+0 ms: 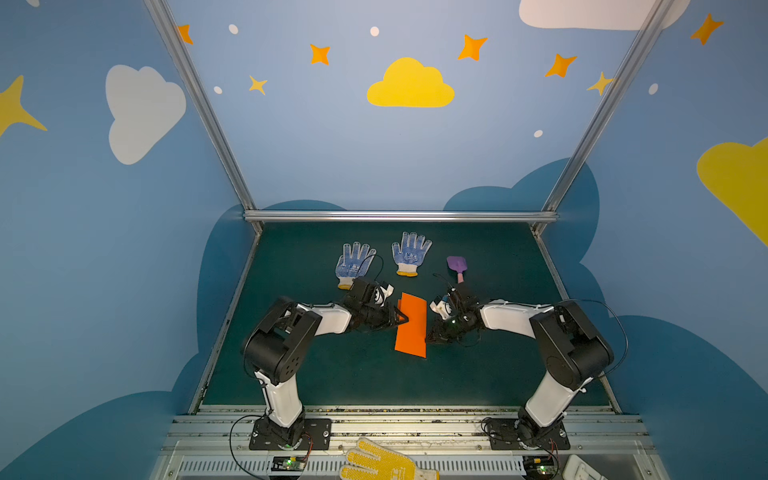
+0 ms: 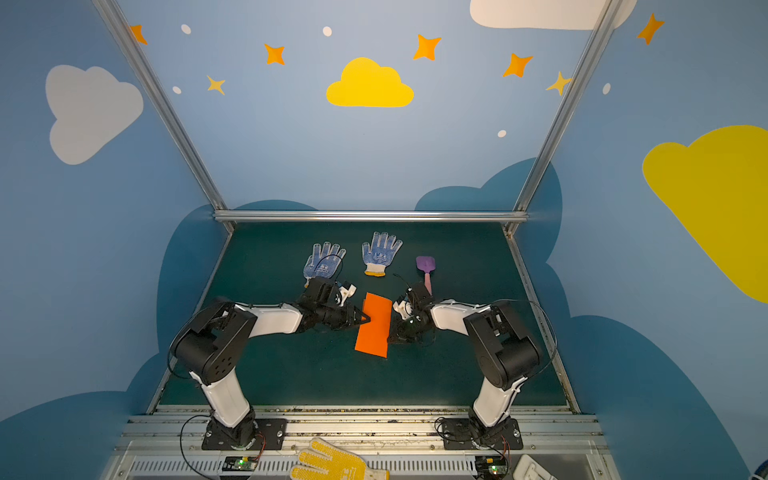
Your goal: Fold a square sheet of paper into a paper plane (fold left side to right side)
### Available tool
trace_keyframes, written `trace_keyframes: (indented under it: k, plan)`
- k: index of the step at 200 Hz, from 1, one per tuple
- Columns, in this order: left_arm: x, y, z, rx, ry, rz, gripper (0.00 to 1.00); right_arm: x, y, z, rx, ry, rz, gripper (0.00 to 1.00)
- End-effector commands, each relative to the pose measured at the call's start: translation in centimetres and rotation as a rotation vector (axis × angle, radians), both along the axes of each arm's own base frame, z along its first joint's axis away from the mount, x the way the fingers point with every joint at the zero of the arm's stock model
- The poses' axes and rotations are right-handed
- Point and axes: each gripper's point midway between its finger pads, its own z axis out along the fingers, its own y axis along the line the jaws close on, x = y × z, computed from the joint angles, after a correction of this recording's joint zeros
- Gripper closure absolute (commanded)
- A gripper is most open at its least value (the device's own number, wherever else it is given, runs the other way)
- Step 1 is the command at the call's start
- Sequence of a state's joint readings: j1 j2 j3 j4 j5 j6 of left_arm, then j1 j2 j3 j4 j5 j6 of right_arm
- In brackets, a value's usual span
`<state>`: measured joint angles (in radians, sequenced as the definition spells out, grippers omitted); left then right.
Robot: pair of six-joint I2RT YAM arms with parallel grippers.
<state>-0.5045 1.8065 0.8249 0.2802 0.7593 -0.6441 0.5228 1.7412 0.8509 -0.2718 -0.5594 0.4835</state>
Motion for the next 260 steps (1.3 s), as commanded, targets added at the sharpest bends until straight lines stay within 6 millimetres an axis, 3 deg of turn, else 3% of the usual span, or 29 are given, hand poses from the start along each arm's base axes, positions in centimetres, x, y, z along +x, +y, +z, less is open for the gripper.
trace_keyframes:
  k: [1,39,78,110,156,214,260]
  plan:
    - [-0.1,0.0,-0.4,-0.001,0.022,-0.005,0.81,0.0,-1.5,-0.4,-0.092,0.007,0.006,1.0]
    - [-0.8,0.3,-0.3,0.032,0.078,0.025,0.9,0.1,0.1,4.4,-0.064,-0.137,0.107,1.0]
    - [-1.9,1.4,-1.2,0.102,0.193,0.106,0.94,-1.9,1.5,6.5,-0.133,-0.243,0.193,0.65]
    - [-2.8,2.0,-1.6,0.124,0.286,0.165,0.95,-4.4,3.2,6.6,-0.225,-0.338,0.269,0.52]
    - [-3.6,2.2,-1.5,0.143,0.357,0.183,0.97,-6.5,5.5,6.5,-0.365,-0.494,0.36,0.43]
    - [-3.8,2.0,-1.2,0.148,0.371,0.173,0.97,-6.6,8.6,6.0,-0.487,-0.594,0.432,0.35]
    - [-3.8,1.9,-1.2,0.143,0.373,0.166,0.97,-6.0,9.1,4.6,-0.53,-0.603,0.406,0.37]
